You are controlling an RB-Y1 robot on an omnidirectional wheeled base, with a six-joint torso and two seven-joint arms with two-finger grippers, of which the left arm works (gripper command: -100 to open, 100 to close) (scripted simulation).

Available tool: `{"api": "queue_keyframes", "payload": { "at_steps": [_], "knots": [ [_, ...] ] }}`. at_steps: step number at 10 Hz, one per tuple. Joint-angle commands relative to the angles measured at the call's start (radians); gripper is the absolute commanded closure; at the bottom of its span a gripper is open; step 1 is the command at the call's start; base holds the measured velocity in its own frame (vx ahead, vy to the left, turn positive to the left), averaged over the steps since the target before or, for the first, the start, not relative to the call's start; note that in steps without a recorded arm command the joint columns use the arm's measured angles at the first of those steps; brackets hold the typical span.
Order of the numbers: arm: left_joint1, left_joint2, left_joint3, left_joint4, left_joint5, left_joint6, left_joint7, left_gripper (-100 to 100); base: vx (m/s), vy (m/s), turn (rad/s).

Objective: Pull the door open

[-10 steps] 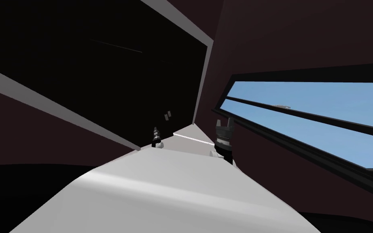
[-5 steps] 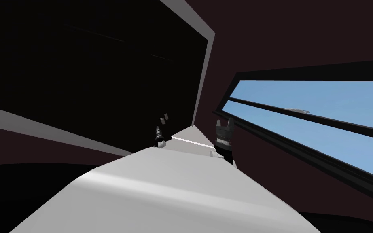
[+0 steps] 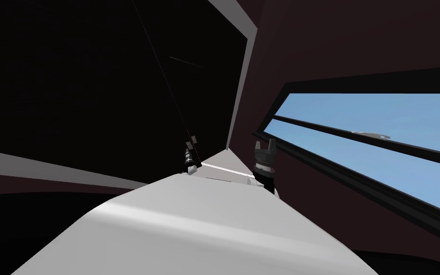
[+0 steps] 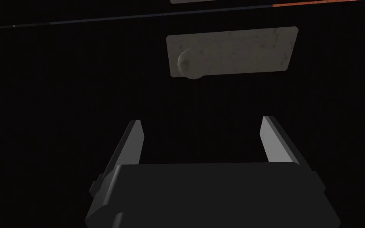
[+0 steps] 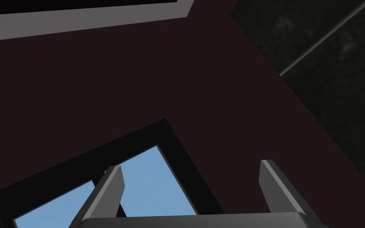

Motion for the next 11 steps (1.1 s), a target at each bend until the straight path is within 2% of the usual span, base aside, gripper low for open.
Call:
{"api": "queue_keyframes", "payload": {
  "at_steps": [1,2,3,4,5,6,7,9,10,11],
  "knots": [
    [0.028,0.029,0.003,0.011,0.001,0.006,0.03,-100,0.0,-0.013,0.085],
    [0.045,0.048,0.004,0.017,0.002,0.011,0.05,-100,-0.014,-0.023,0.141],
    [0.045,0.048,0.004,0.017,0.002,0.011,0.05,-100,-0.014,-0.02,0.022],
    [0.052,0.056,0.004,0.02,0.002,0.013,0.058,-100,-0.008,-0.01,0.002],
    [0.07,0.078,0.005,0.026,0.002,0.018,0.081,-100,0.018,-0.009,0.047],
    [0.07,0.078,0.005,0.026,0.002,0.018,0.081,-100,0.025,-0.009,0.04],
    [0.088,0.105,0.004,0.032,0.001,0.025,0.11,-100,0.058,-0.003,0.035],
    [0.088,0.105,0.004,0.032,0.001,0.025,0.11,-100,0.041,0.0,0.01],
    [0.1,0.13,0.002,0.036,0.0,0.031,0.137,-100,0.079,0.003,-0.003],
    [0.103,0.147,-0.002,0.035,-0.003,0.037,0.156,-100,0.188,0.015,-0.033]
  ]
}}
